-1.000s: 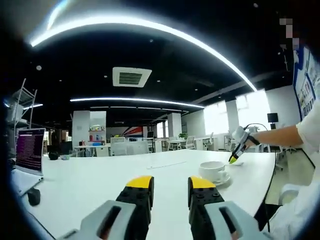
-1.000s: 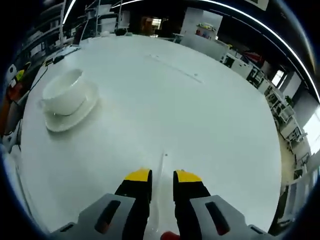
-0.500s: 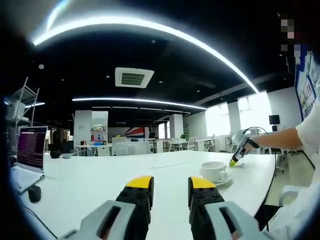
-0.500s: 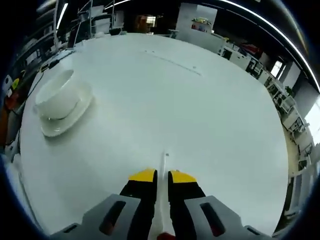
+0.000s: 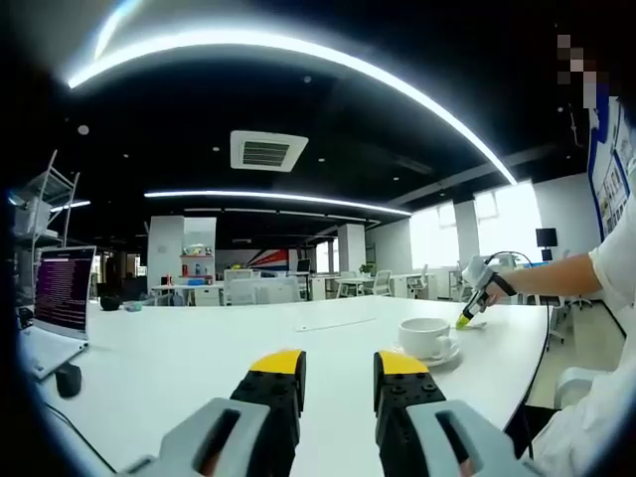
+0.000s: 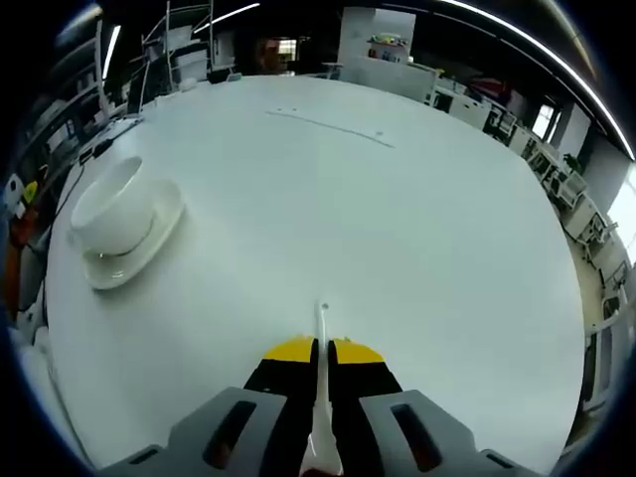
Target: Tidy tabletop coffee trays, cups and spoons，present forward
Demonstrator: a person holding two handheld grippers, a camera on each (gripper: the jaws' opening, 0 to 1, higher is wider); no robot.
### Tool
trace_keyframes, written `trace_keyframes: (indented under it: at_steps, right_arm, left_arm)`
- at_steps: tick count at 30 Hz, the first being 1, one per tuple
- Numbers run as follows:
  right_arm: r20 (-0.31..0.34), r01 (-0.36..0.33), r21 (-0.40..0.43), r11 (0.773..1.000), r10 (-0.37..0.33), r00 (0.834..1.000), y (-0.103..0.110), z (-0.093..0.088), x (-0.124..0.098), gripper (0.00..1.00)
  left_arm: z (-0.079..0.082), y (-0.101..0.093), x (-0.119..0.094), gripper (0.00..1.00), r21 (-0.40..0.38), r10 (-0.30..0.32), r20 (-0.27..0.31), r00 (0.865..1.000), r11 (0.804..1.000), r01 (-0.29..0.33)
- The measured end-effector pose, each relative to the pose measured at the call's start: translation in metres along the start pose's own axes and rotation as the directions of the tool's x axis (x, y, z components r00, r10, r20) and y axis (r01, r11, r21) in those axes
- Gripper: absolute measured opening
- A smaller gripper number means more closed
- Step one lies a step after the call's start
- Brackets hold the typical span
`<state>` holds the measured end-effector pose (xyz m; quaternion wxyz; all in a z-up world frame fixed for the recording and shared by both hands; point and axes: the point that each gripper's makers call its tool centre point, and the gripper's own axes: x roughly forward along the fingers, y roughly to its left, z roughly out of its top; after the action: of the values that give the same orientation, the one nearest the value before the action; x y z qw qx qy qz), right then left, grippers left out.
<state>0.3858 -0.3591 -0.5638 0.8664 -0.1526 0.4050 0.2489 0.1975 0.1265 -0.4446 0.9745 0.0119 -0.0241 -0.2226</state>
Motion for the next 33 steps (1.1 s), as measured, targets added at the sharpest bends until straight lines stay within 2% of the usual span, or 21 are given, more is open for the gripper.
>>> trace_keyframes:
  at_steps: [6, 14, 22, 30, 33]
  right_arm:
    - [0.037, 0.016, 0.03, 0.999, -0.017, 0.999, -0.001, 0.002, -0.008, 0.05]
    - [0.082, 0.032, 0.019, 0.999, -0.033, 0.996, 0.009, 0.009, -0.024, 0.05]
    - [0.138, 0.063, -0.003, 0.998, -0.062, 0.988, 0.014, 0.017, -0.043, 0.05]
    - [0.204, 0.067, -0.001, 0.998, -0.065, 0.977, 0.023, 0.026, -0.062, 0.05]
    - [0.227, 0.074, -0.003, 0.997, -0.071, 0.971, 0.013, 0.036, -0.066, 0.05]
  left_arm:
    - [0.001, 0.0, 0.001, 0.29, -0.001, 0.001, -0.001, 1.0, 1.0, -0.001]
    - [0.004, -0.002, 0.005, 0.28, -0.001, -0.004, 0.003, 1.0, 1.0, 0.004]
    - [0.004, -0.005, 0.008, 0.28, 0.003, -0.01, -0.003, 1.0, 1.0, 0.01]
    - [0.007, -0.01, 0.01, 0.28, 0.017, -0.025, -0.001, 1.0, 1.0, 0.025]
    - [0.008, -0.012, 0.01, 0.28, 0.02, -0.031, -0.003, 1.0, 0.999, 0.031]
